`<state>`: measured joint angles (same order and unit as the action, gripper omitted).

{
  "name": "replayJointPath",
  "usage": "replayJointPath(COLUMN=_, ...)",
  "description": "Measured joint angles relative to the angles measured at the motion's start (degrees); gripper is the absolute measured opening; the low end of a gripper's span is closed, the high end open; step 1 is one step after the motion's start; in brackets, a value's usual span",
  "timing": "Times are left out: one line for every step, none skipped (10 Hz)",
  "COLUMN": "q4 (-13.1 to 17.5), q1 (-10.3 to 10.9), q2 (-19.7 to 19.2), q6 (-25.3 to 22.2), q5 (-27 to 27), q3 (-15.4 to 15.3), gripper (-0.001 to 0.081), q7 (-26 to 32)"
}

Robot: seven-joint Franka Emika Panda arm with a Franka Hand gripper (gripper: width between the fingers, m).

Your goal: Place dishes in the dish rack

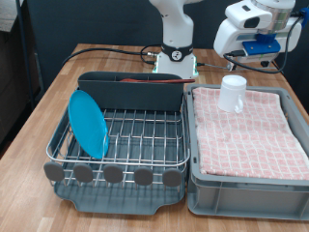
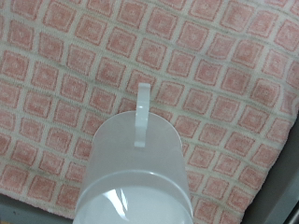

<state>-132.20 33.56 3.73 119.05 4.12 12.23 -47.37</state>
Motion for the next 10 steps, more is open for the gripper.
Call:
replayJointPath(q4=0.0, q1=0.0, q2=-0.9, q6=0.7, q5=-0.6, q3=-0.1, gripper=0.0802, q7=-0.2)
replayJointPath(q4=-0.1, q1=0.0, q2=-1.7, q6=1.4, q5=-0.9, q3=-0.2, gripper=0.0802, q7=-0.3)
replayJointPath(q4=-0.2, q1=0.0, q2=-2.4, q6=1.8, q5=-1.3, q3=-0.3, gripper=0.0802, q7=-0.5)
replayJointPath(q4=-0.2, q1=0.0, q2=-3.0, q6=2.2, q5=-1.8, q3=-0.4, gripper=0.0802, q7=-0.5)
replayJointPath(q4=-0.3, q1=0.0, q2=-3.6, q6=2.6, q5=-2.0, q3=-0.4, gripper=0.0802, q7=-0.6)
replayJointPath(q4=-0.4, q1=0.0, q2=-4.1, q6=3.0, q5=-2.4, q3=-0.4, gripper=0.0802, q7=-0.6)
replayJointPath(q4=-0.6, q1=0.0, q2=-4.5, q6=3.5, q5=-2.9, q3=-0.4, gripper=0.0802, q7=-0.6)
replayJointPath(q4=-0.8, q1=0.0, q2=-5.0, q6=4.0, q5=-3.3, q3=-0.4, gripper=0.0802, q7=-0.6)
replayJointPath(q4=-1.1, q1=0.0, q2=-5.4, q6=4.7, q5=-3.7, q3=-0.4, gripper=0.0802, q7=-0.6)
replayJointPath(q4=-1.6, q1=0.0, q2=-5.6, q6=5.3, q5=-4.0, q3=-0.4, gripper=0.0802, q7=-0.6)
